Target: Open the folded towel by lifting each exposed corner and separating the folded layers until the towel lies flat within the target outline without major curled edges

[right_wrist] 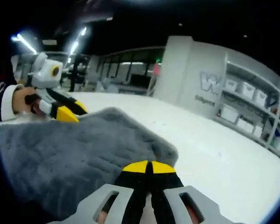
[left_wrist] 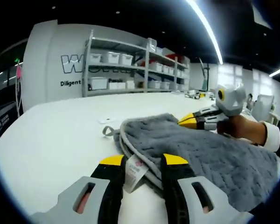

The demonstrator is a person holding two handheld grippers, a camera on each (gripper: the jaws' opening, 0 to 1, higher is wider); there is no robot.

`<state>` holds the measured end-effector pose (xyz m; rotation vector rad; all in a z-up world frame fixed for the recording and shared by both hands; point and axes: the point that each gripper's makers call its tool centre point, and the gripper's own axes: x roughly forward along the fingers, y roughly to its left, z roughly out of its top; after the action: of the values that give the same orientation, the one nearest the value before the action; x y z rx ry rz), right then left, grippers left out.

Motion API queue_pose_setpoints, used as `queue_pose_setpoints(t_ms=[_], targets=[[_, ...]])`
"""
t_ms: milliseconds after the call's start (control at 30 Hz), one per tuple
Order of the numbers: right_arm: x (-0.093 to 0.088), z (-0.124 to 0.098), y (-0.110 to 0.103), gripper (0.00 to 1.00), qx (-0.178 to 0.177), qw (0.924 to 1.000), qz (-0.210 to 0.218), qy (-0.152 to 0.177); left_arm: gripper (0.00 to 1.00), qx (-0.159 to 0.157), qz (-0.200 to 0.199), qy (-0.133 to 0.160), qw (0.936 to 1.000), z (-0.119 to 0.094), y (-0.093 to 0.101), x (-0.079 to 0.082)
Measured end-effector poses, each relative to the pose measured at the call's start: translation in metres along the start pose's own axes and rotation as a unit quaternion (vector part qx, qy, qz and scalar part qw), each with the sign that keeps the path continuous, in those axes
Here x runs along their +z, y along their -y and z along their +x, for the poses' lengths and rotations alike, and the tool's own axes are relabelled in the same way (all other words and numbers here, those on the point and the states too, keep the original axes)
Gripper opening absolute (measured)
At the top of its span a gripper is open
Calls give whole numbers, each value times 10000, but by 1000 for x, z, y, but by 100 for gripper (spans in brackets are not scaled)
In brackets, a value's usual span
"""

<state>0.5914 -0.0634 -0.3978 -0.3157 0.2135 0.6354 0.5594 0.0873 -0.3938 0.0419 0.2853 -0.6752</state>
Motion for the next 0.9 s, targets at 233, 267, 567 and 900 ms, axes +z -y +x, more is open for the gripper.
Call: queue_pose_setpoints(t_ms=[233, 267, 567, 900], targets=[[-1, 1, -1, 0, 24, 10000, 81, 49, 30, 2, -81, -14, 10000, 1, 4, -3], [-1, 1, -1, 0, 19, 10000, 60, 51, 30, 11, -93, -12, 10000, 1, 3, -3], [-1, 1, -2, 0, 21, 10000, 19, 75, 26, -112, -247, -3, 9996, 2, 10, -5], [2, -1, -4, 0, 34, 10000, -11, 77, 19, 76, 372, 90, 9992, 0, 11, 3]])
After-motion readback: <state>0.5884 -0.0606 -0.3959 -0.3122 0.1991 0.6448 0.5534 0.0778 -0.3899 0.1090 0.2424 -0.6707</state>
